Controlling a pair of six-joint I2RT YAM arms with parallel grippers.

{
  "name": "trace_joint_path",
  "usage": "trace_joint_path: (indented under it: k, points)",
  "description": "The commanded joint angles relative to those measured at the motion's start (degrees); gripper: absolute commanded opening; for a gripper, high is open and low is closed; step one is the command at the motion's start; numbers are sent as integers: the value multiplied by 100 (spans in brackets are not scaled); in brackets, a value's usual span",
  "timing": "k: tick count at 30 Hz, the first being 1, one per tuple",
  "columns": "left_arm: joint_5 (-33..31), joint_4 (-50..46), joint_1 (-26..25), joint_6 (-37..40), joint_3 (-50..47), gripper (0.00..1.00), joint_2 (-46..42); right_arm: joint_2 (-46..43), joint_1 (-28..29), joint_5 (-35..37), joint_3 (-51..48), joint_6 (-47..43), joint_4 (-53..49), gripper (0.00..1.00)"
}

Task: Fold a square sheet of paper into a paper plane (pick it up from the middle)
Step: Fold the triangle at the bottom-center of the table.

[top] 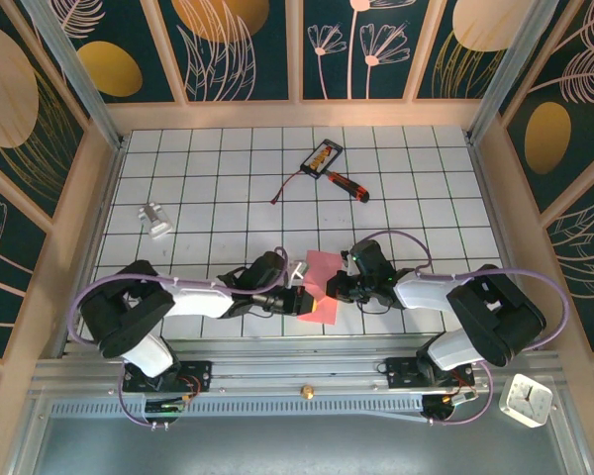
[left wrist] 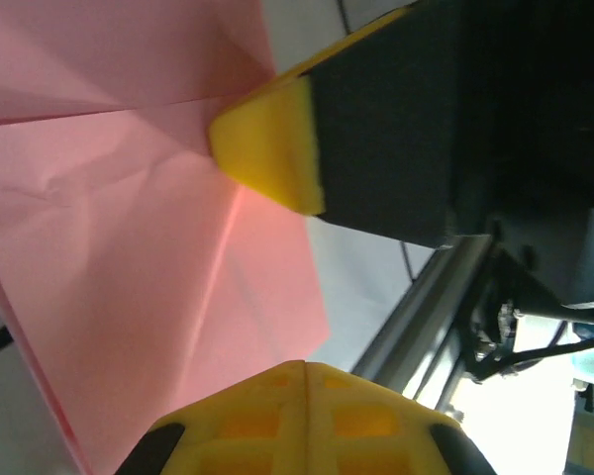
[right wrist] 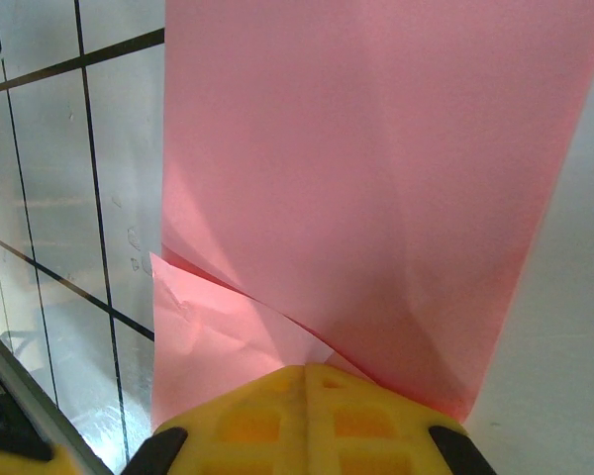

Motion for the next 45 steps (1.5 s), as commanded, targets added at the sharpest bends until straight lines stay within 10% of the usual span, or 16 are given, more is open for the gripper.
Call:
trace_joint_path:
  k: [1, 27, 45]
  points:
    - [-71, -159, -10, 260, 86, 0, 273, 53, -71, 606, -150, -148, -907, 0]
    - [23, -14, -10, 154, -638, 0, 558, -1025, 423, 152, -201, 298, -105, 13]
    - [86, -285, -12, 374, -618, 0, 768, -29, 1042, 487, -197, 745, 575, 0]
